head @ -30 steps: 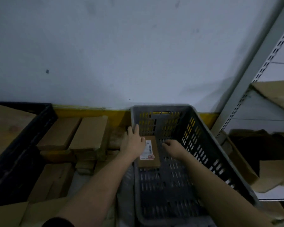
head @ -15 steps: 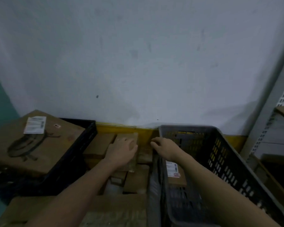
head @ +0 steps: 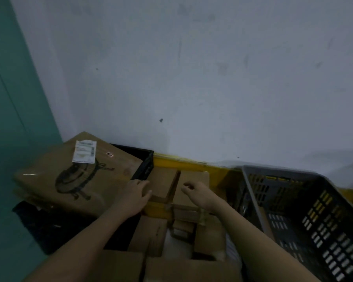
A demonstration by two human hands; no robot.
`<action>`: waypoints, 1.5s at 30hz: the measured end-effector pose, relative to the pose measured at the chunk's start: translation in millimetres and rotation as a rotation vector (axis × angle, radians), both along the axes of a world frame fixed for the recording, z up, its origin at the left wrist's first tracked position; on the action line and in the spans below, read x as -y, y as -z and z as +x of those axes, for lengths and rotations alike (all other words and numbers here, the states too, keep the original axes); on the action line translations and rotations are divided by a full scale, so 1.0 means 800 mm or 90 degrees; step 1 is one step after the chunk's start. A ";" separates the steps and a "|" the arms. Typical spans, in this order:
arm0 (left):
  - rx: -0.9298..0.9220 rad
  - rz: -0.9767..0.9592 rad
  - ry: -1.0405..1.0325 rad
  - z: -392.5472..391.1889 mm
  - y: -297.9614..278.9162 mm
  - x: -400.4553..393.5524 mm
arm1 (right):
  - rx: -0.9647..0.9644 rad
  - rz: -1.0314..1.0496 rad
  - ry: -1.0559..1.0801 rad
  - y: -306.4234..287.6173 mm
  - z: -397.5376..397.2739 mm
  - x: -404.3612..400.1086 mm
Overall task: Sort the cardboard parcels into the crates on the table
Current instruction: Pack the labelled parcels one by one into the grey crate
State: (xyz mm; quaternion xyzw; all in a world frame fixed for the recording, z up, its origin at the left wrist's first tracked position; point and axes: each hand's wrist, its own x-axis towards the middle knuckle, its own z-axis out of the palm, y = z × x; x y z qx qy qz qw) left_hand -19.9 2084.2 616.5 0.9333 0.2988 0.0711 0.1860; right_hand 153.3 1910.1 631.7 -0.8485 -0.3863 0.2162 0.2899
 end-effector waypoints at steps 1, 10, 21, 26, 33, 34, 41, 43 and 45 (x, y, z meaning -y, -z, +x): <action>-0.006 0.013 0.008 -0.004 0.009 -0.014 | -0.029 0.005 0.009 0.009 -0.007 -0.017; -0.075 0.180 0.011 -0.020 0.072 -0.106 | -0.237 0.015 0.191 0.095 -0.044 -0.127; -0.002 0.177 0.009 -0.020 0.088 -0.107 | -0.339 0.059 0.502 0.152 -0.059 -0.211; 0.012 0.169 0.005 -0.017 0.091 -0.109 | -0.270 0.178 0.615 0.158 -0.063 -0.226; -0.003 0.167 0.006 -0.019 0.089 -0.108 | -0.238 0.265 0.607 0.150 -0.059 -0.222; -0.004 0.167 0.007 -0.019 0.089 -0.108 | -0.224 0.271 0.590 0.147 -0.060 -0.221; -0.015 0.176 0.002 -0.018 0.087 -0.106 | -0.171 0.358 0.536 0.126 -0.064 -0.200; -0.019 0.175 0.007 -0.018 0.087 -0.106 | -0.143 0.375 0.535 0.118 -0.066 -0.185; -0.021 0.175 0.005 -0.021 0.087 -0.108 | -0.101 0.375 0.529 0.110 -0.066 -0.173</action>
